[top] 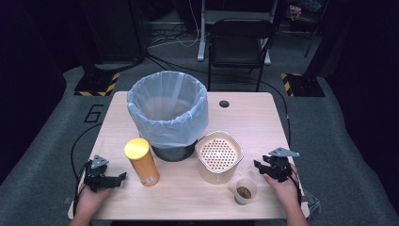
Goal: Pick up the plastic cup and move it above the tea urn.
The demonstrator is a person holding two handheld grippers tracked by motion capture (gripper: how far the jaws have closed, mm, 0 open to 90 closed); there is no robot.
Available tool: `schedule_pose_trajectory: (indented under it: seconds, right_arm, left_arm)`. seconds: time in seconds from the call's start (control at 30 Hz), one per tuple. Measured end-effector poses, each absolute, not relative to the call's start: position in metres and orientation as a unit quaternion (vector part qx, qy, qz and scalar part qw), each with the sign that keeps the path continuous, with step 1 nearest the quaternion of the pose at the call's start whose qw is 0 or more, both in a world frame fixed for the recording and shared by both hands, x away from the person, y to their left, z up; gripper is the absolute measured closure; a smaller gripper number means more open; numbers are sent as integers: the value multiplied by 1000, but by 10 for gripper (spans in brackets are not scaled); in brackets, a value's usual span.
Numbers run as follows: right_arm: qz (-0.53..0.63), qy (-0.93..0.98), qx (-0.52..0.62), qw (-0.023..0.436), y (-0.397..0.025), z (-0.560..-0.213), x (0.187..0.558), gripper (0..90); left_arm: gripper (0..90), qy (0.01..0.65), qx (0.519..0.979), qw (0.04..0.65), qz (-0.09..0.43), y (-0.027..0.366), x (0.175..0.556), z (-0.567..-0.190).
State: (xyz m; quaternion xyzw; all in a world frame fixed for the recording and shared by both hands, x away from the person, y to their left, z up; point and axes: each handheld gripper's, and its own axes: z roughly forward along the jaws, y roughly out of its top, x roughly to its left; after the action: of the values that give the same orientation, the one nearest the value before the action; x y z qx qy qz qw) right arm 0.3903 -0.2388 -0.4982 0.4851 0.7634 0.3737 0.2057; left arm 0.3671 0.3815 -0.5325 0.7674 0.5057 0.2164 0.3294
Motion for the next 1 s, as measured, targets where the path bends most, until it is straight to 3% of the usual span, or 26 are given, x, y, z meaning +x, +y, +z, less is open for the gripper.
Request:
schedule_pose_trajectory:
  seconds: [0.03, 0.3, 0.5, 1.0]
  right_arm:
    - [379, 763, 483, 203, -238, -493, 387, 549]
    - [403, 760, 467, 207, -235, -474, 382, 560]
    - [423, 757, 456, 201, -226, -446, 379, 658]
    - [453, 773, 406, 181, -201, -403, 385, 637]
  left_arm:
    - [6, 506, 767, 329, 216, 382, 367, -532]
    - [6, 505, 770, 327, 214, 382, 367, -532]
    - [6, 506, 770, 325, 213, 382, 367, -531]
    - [5, 506, 770, 325, 213, 382, 367, -531]
